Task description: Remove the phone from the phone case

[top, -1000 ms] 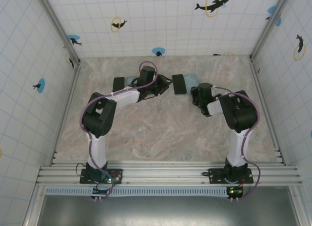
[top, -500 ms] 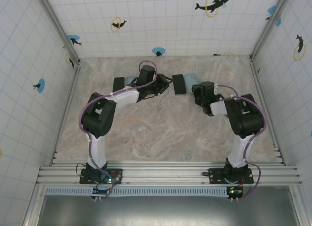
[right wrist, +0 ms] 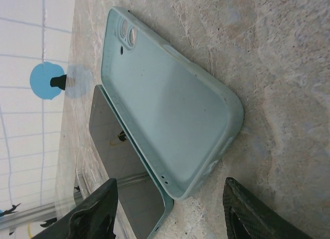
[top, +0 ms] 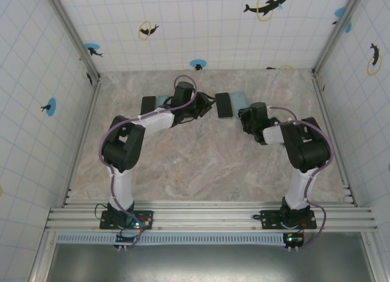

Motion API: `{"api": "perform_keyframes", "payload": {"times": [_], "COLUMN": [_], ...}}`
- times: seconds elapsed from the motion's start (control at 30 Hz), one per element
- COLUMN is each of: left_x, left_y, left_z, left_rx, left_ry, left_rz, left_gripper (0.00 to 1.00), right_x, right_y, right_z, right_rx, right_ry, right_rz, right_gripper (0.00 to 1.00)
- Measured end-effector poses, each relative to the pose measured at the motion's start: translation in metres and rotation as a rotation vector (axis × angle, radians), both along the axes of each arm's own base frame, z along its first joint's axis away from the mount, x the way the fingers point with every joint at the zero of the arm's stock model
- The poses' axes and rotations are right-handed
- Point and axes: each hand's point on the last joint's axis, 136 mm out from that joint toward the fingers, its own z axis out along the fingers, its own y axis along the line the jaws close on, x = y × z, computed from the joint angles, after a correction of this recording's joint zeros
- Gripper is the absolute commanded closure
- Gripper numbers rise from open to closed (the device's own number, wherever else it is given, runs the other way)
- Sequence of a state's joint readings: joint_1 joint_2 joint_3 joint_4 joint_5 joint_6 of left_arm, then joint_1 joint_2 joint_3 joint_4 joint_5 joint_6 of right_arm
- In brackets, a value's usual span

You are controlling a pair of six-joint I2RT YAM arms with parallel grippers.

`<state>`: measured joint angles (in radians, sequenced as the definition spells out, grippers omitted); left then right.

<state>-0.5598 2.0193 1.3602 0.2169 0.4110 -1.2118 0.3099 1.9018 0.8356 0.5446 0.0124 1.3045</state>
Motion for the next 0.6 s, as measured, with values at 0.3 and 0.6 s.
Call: {"api": "perform_keyframes", "payload": {"times": [0.3, 0.6], "left_x": [0.0, -0.001], "left_y": [0.001, 0.003], "left_z": [0.001, 0.023], "left_rx": [-0.003, -0.003], "left_ry": [-0.001, -0.056], "left_rz": [-0.001, -0.015], "left_gripper": [0.55, 0.52], "right_x": [0.0, 0.001], "right_y": [0.004, 0.009], "right_z": [-0.001, 0.01], "right_rx": [0.008, -0.028], "right_ry": [0.007, -0.017], "right_rz": [0.022, 0.105], "right_gripper": [0.44, 0.32]}}
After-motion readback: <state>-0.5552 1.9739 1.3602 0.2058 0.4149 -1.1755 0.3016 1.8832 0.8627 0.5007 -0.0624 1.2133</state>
